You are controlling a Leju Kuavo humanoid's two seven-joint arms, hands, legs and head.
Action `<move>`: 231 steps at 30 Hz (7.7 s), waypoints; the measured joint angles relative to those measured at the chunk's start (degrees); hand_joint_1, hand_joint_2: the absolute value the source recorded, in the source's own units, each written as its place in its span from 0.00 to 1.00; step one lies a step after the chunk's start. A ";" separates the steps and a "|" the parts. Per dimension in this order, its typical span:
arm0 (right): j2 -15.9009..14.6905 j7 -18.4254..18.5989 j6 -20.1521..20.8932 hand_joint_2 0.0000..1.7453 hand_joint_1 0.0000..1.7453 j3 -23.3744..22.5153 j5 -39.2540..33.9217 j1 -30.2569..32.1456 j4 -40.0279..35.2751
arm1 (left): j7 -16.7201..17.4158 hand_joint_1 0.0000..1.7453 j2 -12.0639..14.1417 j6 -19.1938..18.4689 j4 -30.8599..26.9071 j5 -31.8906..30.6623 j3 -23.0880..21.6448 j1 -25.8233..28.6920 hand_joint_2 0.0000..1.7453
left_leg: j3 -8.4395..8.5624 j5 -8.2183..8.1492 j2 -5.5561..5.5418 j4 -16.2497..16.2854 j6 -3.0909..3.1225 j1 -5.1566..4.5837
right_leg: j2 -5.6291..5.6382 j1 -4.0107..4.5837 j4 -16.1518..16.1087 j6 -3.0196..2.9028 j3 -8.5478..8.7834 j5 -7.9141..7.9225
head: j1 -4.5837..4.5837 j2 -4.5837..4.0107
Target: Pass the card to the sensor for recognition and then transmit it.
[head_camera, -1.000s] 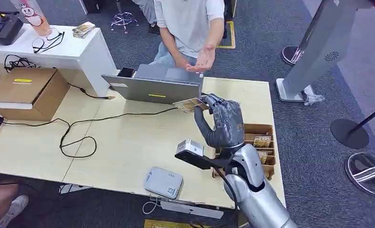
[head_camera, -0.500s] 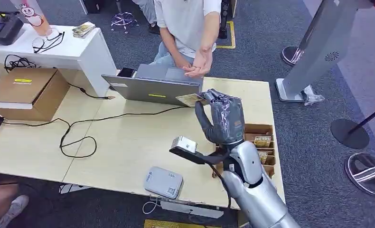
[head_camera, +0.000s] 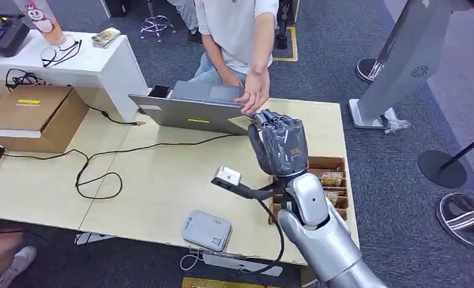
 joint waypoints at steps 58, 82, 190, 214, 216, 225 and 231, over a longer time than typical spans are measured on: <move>2.34 3.45 -0.59 1.00 1.00 0.00 2.51 -6.98 15.45 | 0.61 0.00 0.22 -0.37 0.00 0.63 -1.18 -0.70 0.00 | 0.00 0.00 0.00 0.00 0.00 0.00 | 0.00 0.00 0.00 0.00 0.00 0.01 | 0.00 0.00; 2.43 3.32 -2.27 1.00 0.00 -0.02 3.47 -7.17 16.96 | 0.13 0.00 0.17 0.42 0.00 1.36 -1.18 -0.66 0.00 | 0.00 0.00 0.00 0.00 0.00 0.00 | 0.00 0.00 0.00 0.00 0.00 0.01 | 0.00 0.00; -8.76 2.51 27.11 1.00 0.00 -4.39 4.48 17.89 -19.02 | -3.48 0.00 -0.07 1.68 0.00 6.60 -1.14 1.60 0.00 | -0.01 -0.03 0.01 0.00 0.02 -0.01 | 0.00 0.00 -0.03 0.01 -0.01 -0.01 | 0.00 0.00; -10.69 4.94 33.03 1.00 0.00 -4.76 6.36 16.63 -18.84 | -2.36 0.00 -0.07 0.81 0.00 5.55 -1.14 1.49 0.00 | -0.01 -0.02 0.00 0.00 0.02 -0.01 | 0.00 0.00 -0.03 0.01 -0.01 -0.01 | 0.00 0.00; -10.84 5.07 33.11 1.00 0.00 -4.79 6.36 16.56 -18.67 | -2.34 0.00 -0.07 0.81 0.00 5.49 -1.14 1.49 0.00 | -0.01 -0.02 0.01 0.00 0.02 -0.01 | 0.00 0.00 -0.03 0.01 -0.01 -0.01 | 0.00 0.00; -11.19 6.40 33.29 1.00 0.00 -5.36 6.58 16.33 -17.95 | -2.34 0.00 -0.07 0.83 0.00 5.25 -1.14 1.48 0.00 | -0.01 -0.02 0.00 0.00 0.02 -0.01 | 0.00 0.00 -0.03 0.01 -0.01 -0.01 | 0.00 0.00; -11.58 7.32 34.03 1.00 0.00 -6.18 6.80 16.39 -17.66 | -2.25 0.00 -0.07 0.83 0.00 4.92 -1.14 1.48 0.00 | -0.01 -0.02 0.01 0.00 0.02 -0.01 | 0.00 0.00 -0.03 0.01 -0.01 -0.01 | 0.00 0.00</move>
